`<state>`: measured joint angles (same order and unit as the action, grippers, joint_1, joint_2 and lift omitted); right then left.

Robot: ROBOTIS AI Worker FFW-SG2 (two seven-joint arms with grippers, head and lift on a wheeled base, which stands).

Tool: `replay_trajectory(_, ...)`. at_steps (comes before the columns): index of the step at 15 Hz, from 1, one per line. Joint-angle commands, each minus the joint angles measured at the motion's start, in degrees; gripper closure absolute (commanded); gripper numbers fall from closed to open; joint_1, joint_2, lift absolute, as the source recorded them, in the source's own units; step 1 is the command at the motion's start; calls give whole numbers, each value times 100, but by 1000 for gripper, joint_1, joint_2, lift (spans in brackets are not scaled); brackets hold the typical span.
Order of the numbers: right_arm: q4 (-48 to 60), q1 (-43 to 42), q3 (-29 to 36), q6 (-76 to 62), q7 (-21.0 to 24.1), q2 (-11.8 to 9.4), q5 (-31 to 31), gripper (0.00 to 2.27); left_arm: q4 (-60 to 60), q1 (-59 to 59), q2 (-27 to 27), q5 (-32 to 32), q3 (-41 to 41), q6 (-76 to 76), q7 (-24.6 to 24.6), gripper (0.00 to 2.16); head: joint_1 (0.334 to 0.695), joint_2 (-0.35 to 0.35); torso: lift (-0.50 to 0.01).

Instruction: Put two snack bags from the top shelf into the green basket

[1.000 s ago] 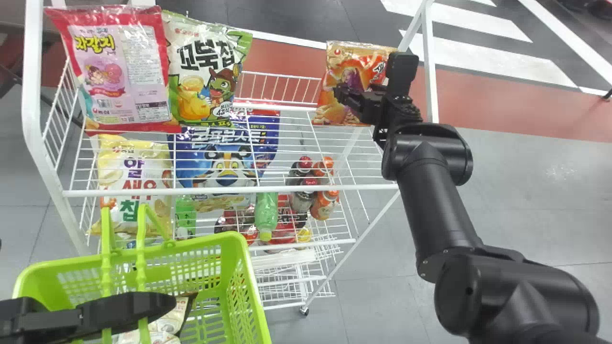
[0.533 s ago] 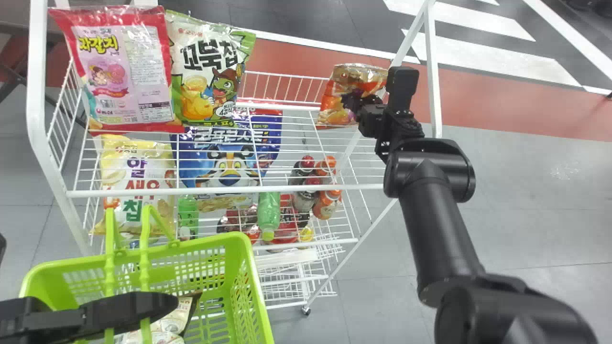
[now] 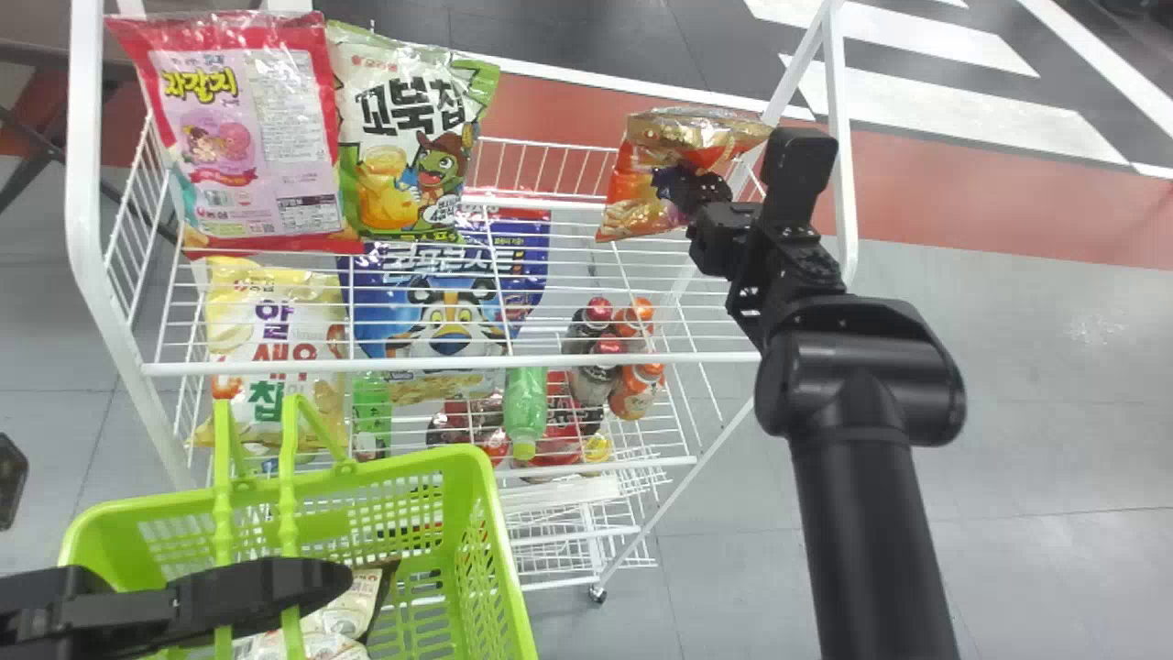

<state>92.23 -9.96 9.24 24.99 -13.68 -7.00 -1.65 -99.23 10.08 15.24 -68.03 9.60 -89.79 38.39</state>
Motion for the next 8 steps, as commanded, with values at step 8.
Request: replay_trajectory(8, 3979, 1892, -634, 3860, -3, 50, 728, 2236, 35, 3, -12, 0, -11, -24, -7, 2142, 695, -258, -1)
